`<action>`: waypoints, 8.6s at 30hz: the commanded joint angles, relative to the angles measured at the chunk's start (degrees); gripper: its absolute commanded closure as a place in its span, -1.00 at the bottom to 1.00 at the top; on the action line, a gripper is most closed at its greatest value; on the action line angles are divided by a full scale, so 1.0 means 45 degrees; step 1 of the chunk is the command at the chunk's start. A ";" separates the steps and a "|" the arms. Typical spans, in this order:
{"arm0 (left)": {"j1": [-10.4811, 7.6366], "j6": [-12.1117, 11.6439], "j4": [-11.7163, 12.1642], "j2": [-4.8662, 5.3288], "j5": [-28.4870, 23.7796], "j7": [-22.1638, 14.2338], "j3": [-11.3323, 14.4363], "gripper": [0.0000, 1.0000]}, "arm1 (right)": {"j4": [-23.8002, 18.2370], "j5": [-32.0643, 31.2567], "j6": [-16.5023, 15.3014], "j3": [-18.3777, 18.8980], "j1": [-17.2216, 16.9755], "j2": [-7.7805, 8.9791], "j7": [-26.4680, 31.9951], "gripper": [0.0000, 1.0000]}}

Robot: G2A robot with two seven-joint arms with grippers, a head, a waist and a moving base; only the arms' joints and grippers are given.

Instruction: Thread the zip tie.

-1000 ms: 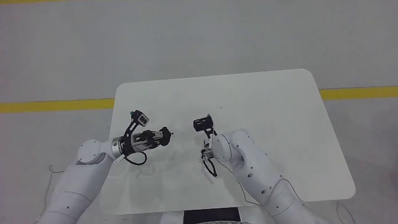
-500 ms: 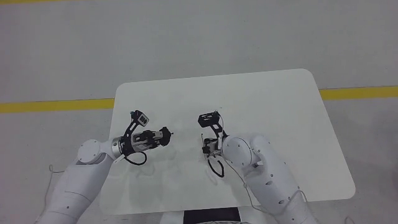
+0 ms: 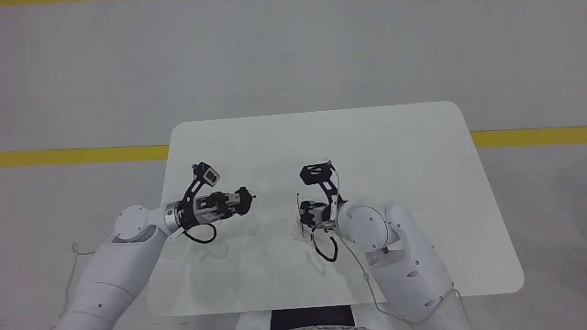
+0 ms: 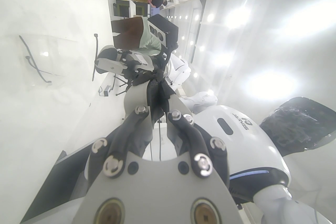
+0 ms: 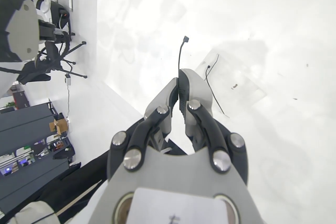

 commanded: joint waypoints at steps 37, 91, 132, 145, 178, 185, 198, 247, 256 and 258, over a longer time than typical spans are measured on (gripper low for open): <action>-0.0194 0.0000 0.1146 -0.0492 0.0008 0.1261 0.1274 1.00 | -0.1290 0.0391 -0.0455 -0.1025 -0.2401 0.0209 -0.8389 1.00; -0.0082 0.0142 0.1017 -0.0659 0.0013 0.2301 0.1871 1.00 | 0.0119 -0.3014 0.0683 -0.3432 -0.1875 0.0178 -1.2024 1.00; -0.0082 0.0142 0.1017 -0.0659 0.0013 0.2301 0.1871 1.00 | 0.0253 -0.2962 0.0743 -0.3551 -0.1739 0.0245 -1.1995 1.00; -0.0082 0.0142 0.1017 -0.0659 0.0013 0.2301 0.1871 1.00 | 0.0336 -0.3001 0.0815 -0.3649 -0.1706 0.0243 -1.2312 1.00; -0.0082 0.0142 0.1017 -0.0659 0.0013 0.2301 0.1871 1.00 | 0.0471 -0.2919 0.0921 -0.3621 -0.1538 0.0257 -1.2130 1.00; -0.0082 0.0142 0.1017 -0.0659 0.0013 0.2301 0.1871 1.00 | 0.0484 -0.2883 0.0912 -0.3606 -0.1576 0.0273 -1.2001 1.00; -0.0082 0.0142 0.1017 -0.0659 0.0013 0.2301 0.1871 1.00 | 0.0602 -0.2768 0.0824 -0.3613 -0.1538 0.0292 -1.1686 1.00; -0.0082 0.0142 0.1017 -0.0659 0.0013 0.2301 0.1871 1.00 | 0.0099 -0.2655 0.0526 -0.2980 -0.2298 0.0567 -1.2209 -1.00; -0.0082 0.0142 0.1017 -0.0659 0.0013 0.2301 0.1871 1.00 | 0.0099 -0.2655 0.0526 -0.2980 -0.2298 0.0567 -1.2209 -1.00; -0.0071 0.0175 0.1022 -0.0663 0.0001 0.2379 0.1876 1.00 | 0.0099 -0.2655 0.0526 -0.2980 -0.2298 0.0567 -1.2209 -1.00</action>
